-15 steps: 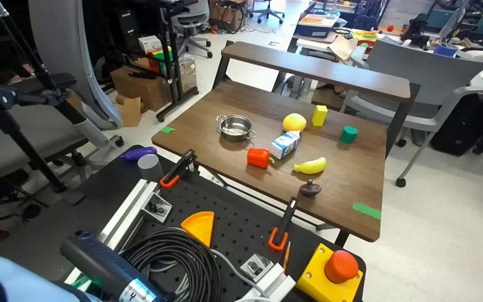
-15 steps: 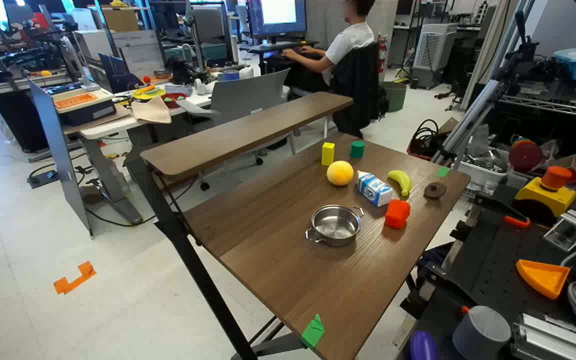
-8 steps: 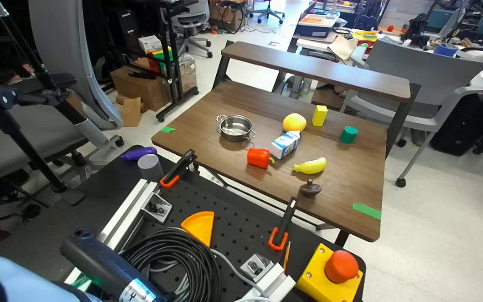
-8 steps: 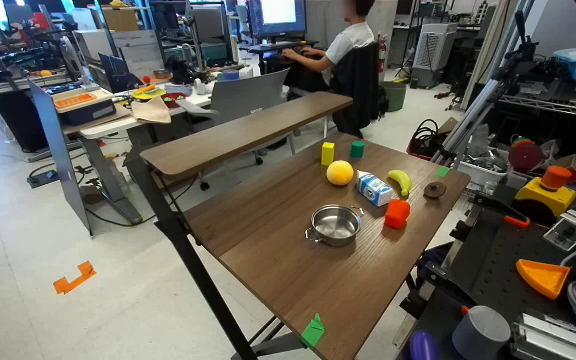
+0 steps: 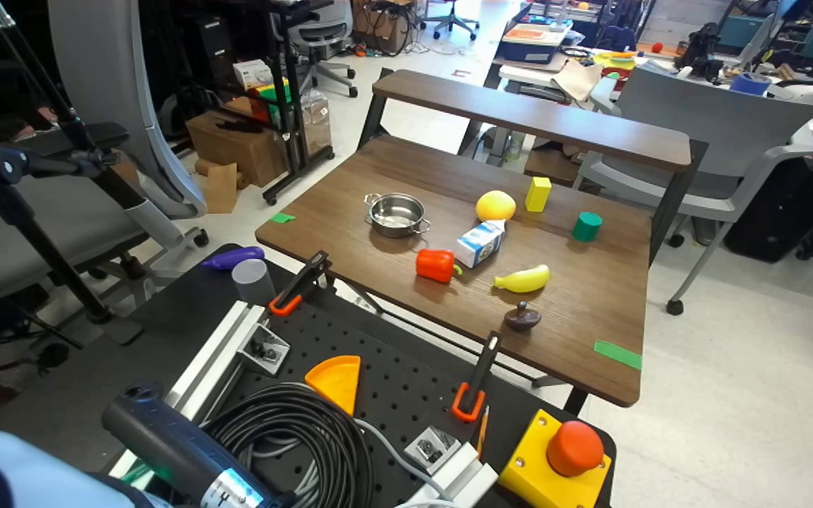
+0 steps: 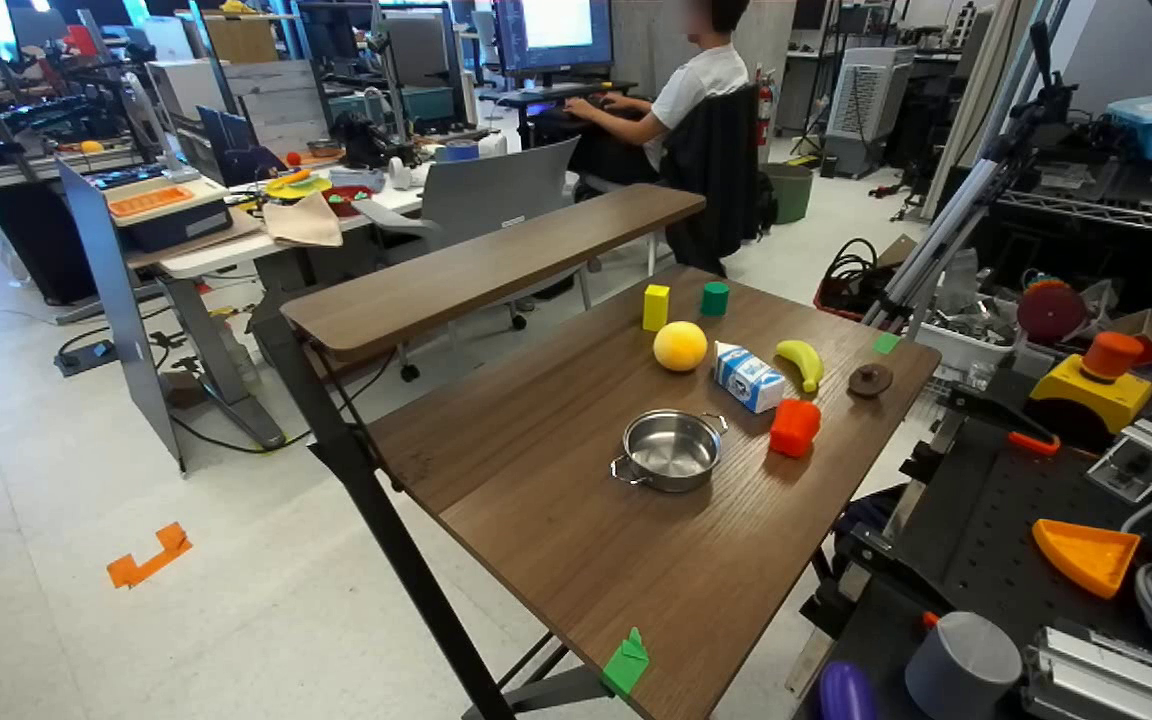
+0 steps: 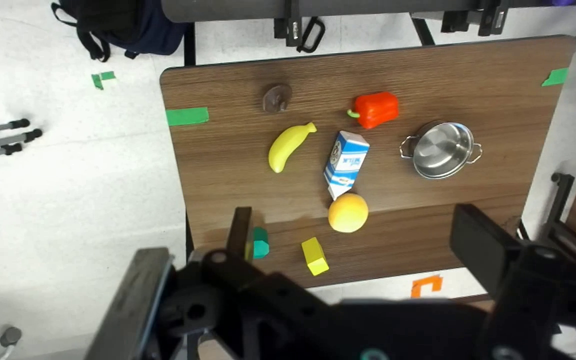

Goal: Put the orange plushy in the pot

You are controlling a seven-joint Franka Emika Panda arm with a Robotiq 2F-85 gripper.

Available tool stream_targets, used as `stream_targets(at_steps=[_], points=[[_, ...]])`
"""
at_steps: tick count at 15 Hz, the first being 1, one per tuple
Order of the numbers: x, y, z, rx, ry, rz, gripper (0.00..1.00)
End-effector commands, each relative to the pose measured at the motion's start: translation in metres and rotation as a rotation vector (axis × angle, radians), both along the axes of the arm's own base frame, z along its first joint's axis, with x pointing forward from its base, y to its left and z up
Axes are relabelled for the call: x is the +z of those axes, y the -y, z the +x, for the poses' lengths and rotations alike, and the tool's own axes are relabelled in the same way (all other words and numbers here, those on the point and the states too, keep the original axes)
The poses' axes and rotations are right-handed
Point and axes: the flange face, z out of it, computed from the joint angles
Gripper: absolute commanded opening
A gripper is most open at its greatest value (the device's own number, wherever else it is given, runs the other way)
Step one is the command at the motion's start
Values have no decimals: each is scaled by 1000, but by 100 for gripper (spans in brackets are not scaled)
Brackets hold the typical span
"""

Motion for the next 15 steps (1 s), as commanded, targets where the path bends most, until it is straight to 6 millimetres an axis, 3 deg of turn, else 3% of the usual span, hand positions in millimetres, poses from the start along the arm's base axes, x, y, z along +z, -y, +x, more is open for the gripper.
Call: stream_targets(at_steps=[1,10,15], points=[[-34,-23,36,-24,-48,50,100],[-125,-64,120,-151,-25,91,100],[-178,-98,169,-172,9,45,100]])
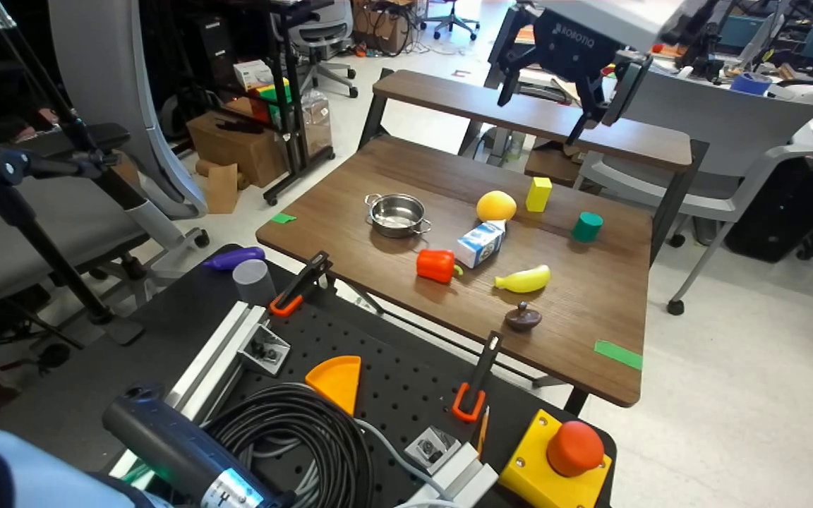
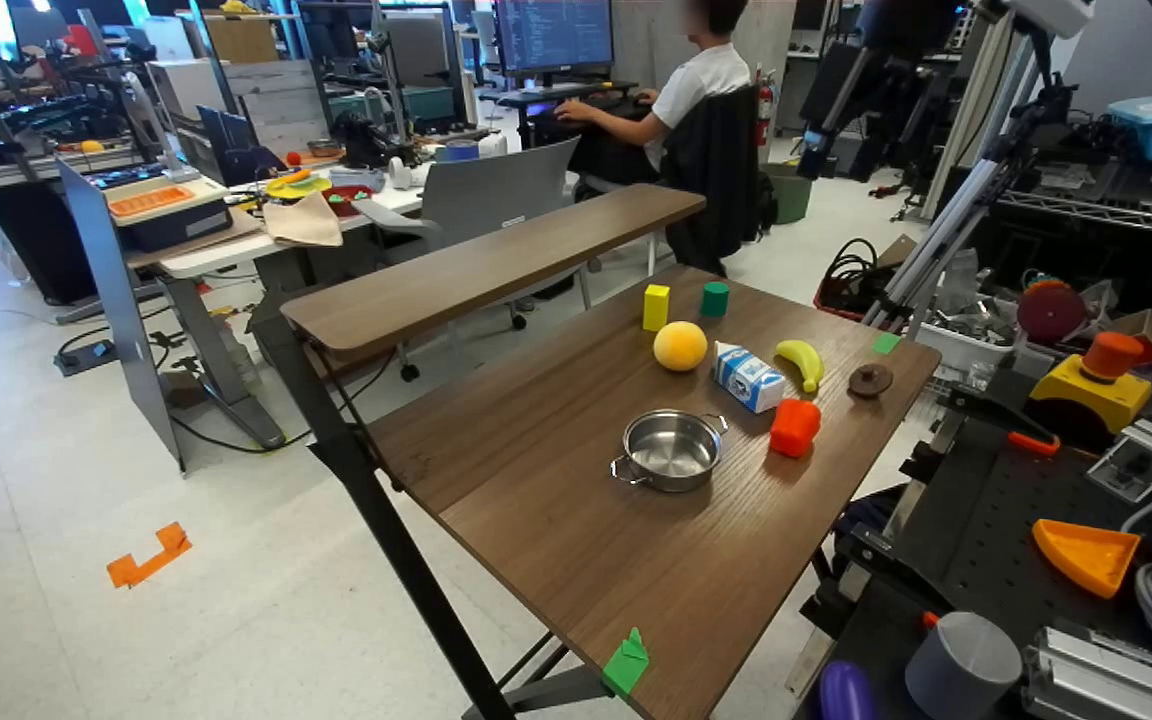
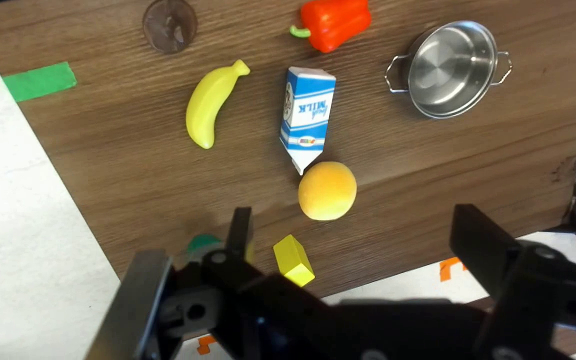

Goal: Put the orange plushy in the pot

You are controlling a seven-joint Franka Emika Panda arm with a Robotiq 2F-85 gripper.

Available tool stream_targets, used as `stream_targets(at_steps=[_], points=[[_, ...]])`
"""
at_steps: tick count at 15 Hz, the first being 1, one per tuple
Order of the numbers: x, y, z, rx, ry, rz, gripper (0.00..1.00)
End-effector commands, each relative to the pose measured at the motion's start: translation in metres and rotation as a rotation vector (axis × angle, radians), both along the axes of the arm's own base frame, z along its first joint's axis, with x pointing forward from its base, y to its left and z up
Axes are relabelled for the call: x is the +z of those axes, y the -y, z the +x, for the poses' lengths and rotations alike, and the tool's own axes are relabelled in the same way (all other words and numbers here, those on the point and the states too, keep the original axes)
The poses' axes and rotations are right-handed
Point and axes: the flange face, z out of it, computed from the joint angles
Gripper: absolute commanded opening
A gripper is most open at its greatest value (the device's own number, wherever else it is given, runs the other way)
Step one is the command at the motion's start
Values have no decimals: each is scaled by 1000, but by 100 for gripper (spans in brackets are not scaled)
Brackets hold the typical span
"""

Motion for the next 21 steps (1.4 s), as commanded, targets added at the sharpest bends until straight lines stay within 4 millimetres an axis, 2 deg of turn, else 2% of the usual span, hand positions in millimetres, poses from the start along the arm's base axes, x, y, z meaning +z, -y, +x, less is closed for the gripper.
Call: stream_targets(at_steps=[1,4,12,17,21], points=[[-36,-22,41,-21,29,-31,100],[-65,-33,68,-43,40,-53,100],[-118,-36,122,-49,54,-122,100],[-154,-40,130,6,13,-162,100],[-176,-45,128,41,-24,-160,100]])
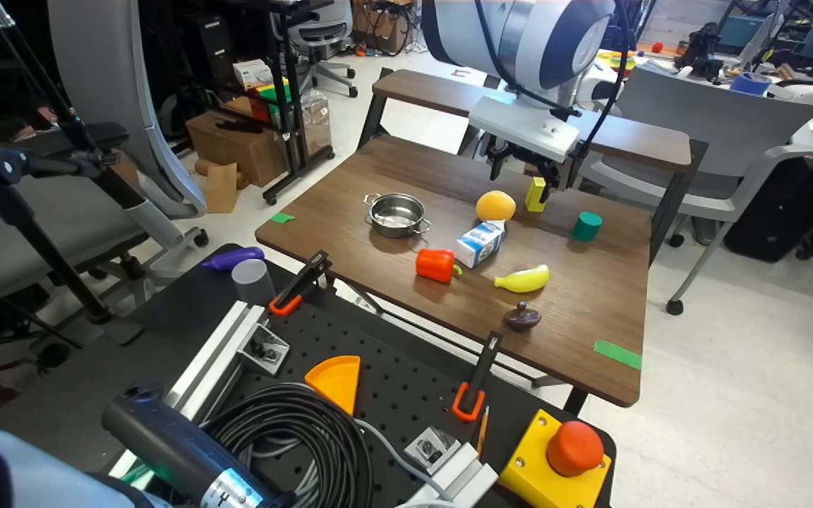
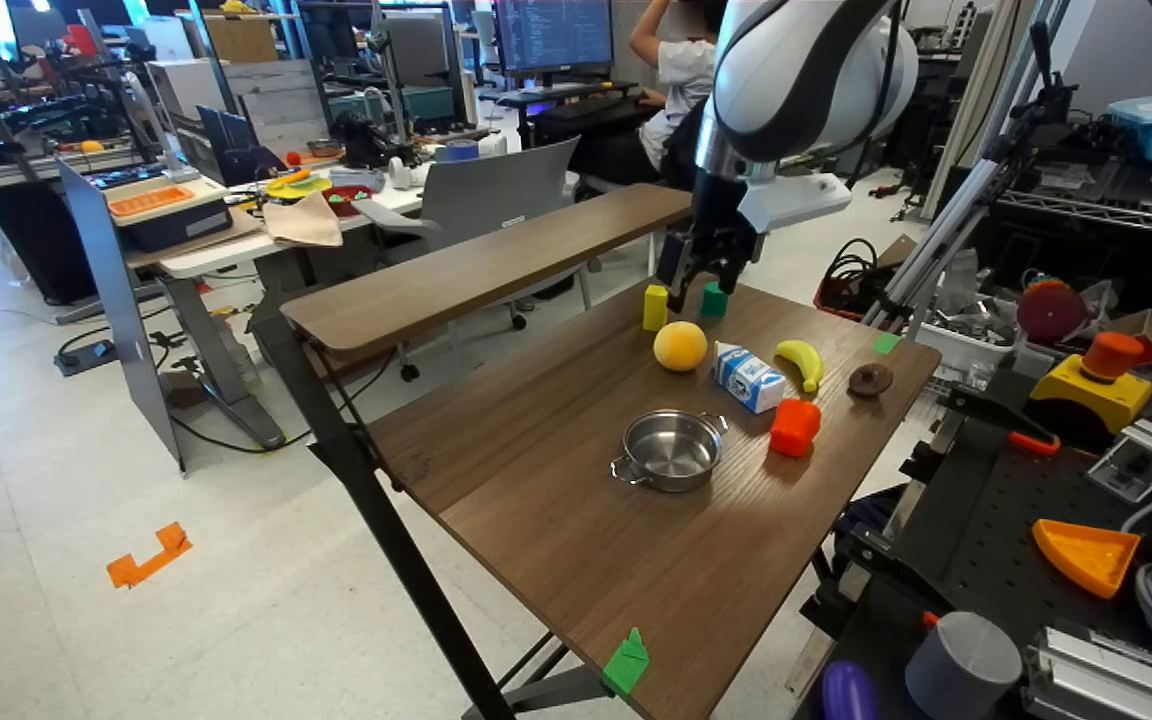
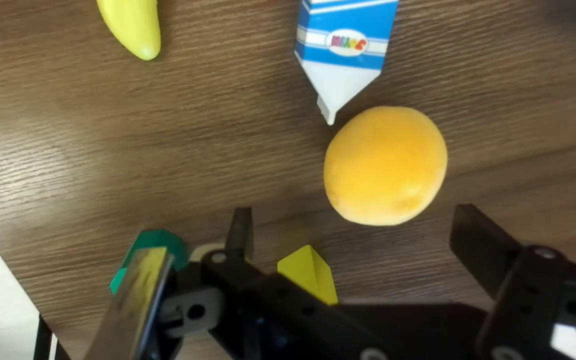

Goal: Put the orange plushy in the pot

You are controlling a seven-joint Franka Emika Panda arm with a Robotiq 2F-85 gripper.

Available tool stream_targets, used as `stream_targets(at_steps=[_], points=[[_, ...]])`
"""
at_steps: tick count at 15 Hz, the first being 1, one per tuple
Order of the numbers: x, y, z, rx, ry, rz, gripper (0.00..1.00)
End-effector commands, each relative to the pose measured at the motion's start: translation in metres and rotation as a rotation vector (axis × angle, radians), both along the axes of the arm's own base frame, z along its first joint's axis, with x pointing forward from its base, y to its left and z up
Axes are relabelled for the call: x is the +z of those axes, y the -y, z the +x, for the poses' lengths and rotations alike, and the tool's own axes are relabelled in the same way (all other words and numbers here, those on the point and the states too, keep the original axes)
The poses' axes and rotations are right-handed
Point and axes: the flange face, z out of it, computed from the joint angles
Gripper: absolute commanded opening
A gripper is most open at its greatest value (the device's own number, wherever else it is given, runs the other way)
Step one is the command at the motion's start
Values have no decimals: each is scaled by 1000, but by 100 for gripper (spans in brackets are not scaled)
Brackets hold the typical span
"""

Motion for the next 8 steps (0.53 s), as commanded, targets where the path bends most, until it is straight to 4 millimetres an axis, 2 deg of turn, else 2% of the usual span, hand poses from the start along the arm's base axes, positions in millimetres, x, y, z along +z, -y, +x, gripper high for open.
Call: stream_targets(at_steps=[1,8], points=[[-15,-7,5,32,-13,-6,100],[-39,-15,8,57,-45,6,100]])
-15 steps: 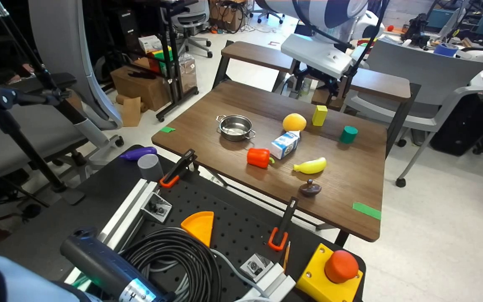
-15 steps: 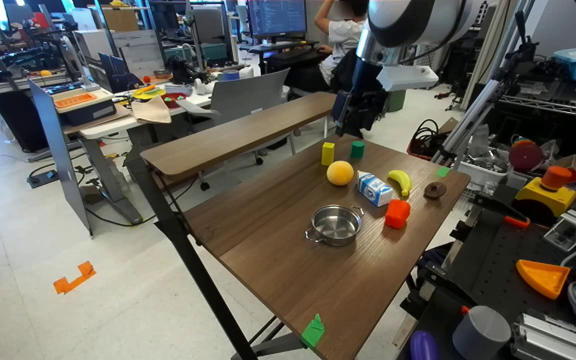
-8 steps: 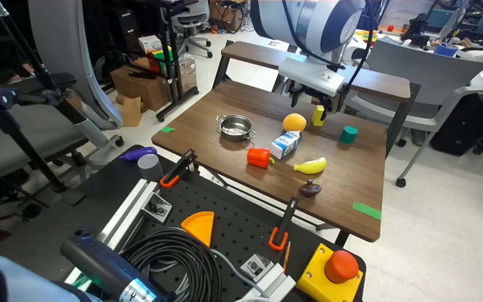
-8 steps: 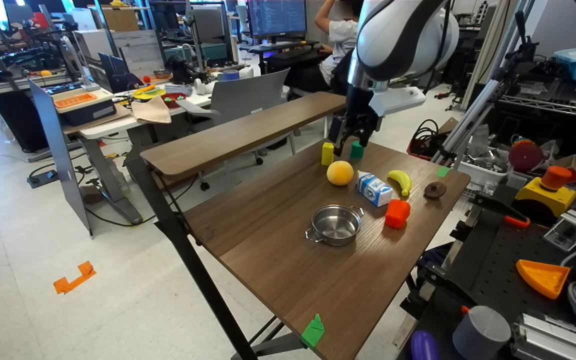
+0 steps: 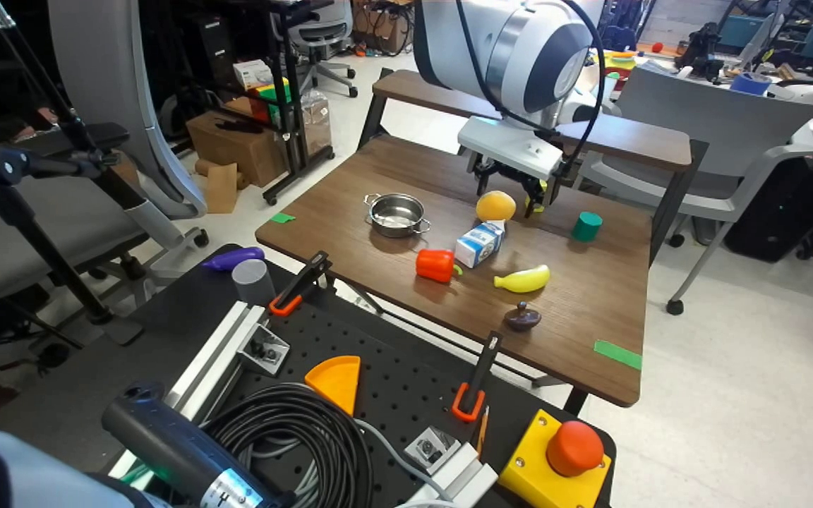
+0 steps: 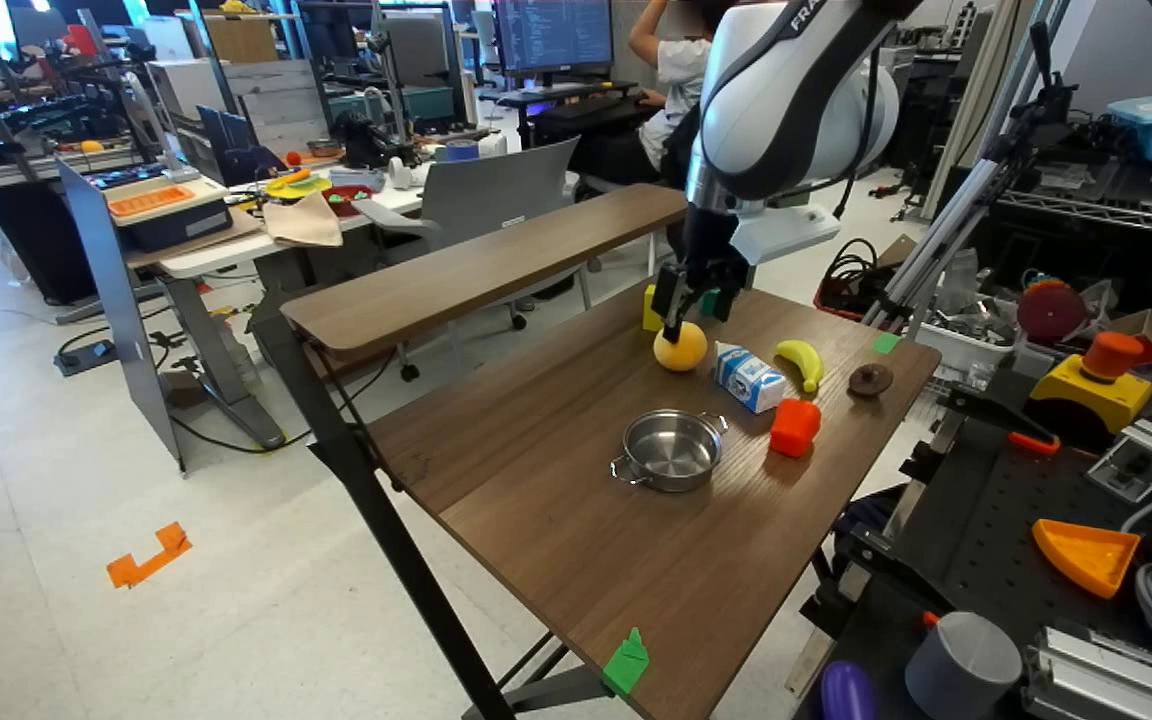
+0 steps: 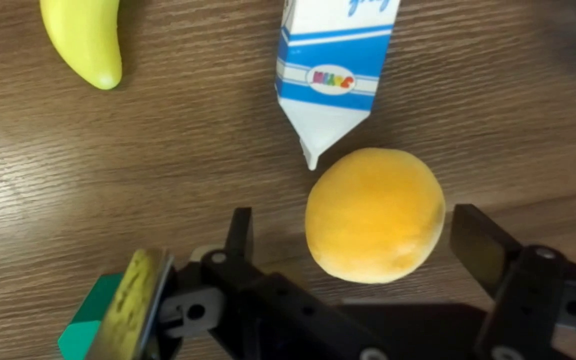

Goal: Put the orange plushy in the pot

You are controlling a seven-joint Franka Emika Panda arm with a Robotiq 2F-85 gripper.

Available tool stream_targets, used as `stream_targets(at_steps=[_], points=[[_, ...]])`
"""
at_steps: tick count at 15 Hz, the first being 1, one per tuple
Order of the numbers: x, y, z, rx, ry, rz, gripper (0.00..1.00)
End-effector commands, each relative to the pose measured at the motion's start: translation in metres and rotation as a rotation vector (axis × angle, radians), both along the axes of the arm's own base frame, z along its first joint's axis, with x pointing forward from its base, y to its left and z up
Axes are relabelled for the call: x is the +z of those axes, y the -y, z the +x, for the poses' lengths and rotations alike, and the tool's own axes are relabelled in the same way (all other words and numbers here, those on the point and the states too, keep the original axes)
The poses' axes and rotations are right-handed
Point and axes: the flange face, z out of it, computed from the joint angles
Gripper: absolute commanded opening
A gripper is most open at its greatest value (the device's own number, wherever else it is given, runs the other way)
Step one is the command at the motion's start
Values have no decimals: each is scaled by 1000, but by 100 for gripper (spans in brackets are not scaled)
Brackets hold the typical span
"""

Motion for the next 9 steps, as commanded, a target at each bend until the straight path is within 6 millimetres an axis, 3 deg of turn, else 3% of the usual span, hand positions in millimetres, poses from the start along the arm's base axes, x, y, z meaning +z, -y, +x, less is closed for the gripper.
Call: stream_targets(at_steps=[1,6,7,9], points=[[-9,-4,10,31,-6,-3,100],[-19,-6,17,44,0,-5,100],[-20,-7,18,46,0,-4,77],[-23,-7,19,55,2,-5,68]])
